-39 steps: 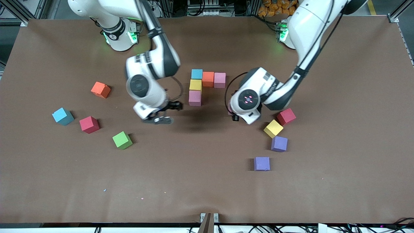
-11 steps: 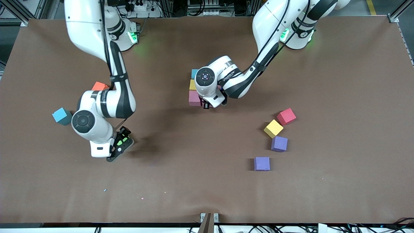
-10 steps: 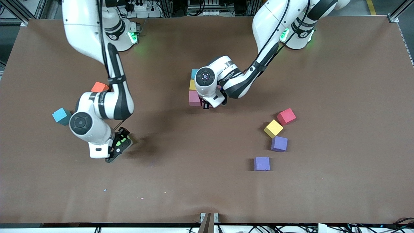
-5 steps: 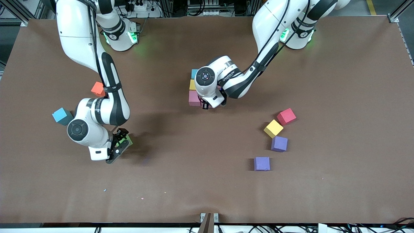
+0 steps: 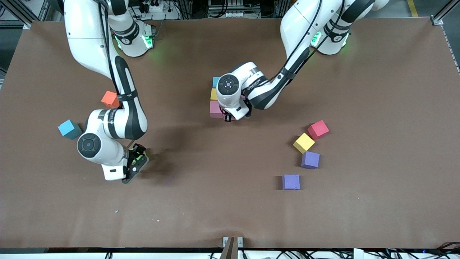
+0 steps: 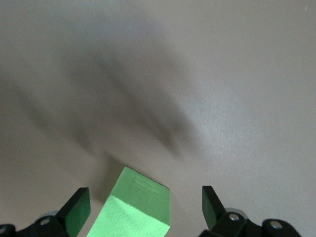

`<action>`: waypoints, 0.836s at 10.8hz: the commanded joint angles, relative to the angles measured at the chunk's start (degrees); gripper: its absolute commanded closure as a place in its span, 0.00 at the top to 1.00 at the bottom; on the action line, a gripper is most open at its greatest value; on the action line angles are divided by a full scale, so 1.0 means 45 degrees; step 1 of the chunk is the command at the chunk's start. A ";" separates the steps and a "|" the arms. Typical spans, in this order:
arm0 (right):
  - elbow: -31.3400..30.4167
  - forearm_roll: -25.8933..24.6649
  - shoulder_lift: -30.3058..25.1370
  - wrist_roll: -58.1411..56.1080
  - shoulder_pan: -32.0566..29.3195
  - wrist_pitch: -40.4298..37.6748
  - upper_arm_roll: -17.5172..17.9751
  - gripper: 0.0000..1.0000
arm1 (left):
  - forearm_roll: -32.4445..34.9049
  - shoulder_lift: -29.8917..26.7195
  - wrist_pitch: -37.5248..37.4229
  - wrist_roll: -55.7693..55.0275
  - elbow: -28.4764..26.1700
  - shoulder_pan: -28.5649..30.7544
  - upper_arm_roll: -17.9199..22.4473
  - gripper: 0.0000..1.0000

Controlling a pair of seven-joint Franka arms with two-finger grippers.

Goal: Arrange 11 blocks into digit 3
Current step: 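Release the pink cube with the left gripper while the right gripper lifts green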

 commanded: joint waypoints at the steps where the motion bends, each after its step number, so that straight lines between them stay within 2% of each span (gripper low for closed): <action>1: 0.0353 0.0000 0.0231 0.0083 -0.0255 -0.0421 0.0062 1.00 | 0.0155 0.0185 0.0125 0.0037 0.0190 -0.0116 0.0078 0.04; 2: 0.0198 0.0000 0.0251 0.0122 -0.0275 -0.0363 0.0062 1.00 | 0.0155 0.0205 0.0144 0.0017 0.0190 -0.0116 0.0078 0.04; 5: 0.0157 -0.0020 0.0251 0.2576 -0.0295 -0.0964 0.0062 1.00 | 0.0116 0.0205 0.0164 -0.0022 0.0190 -0.0116 0.0078 0.11; 8: -0.0077 -0.0020 0.0271 0.3364 -0.0295 -0.0851 0.0042 1.00 | 0.0096 0.0205 0.0164 -0.0042 0.0190 -0.0116 0.0078 0.15; 9: -0.0096 -0.0020 0.0290 0.3384 -0.0334 -0.0831 0.0042 1.00 | 0.0096 0.0205 0.0164 -0.0022 0.0190 -0.0116 0.0078 0.31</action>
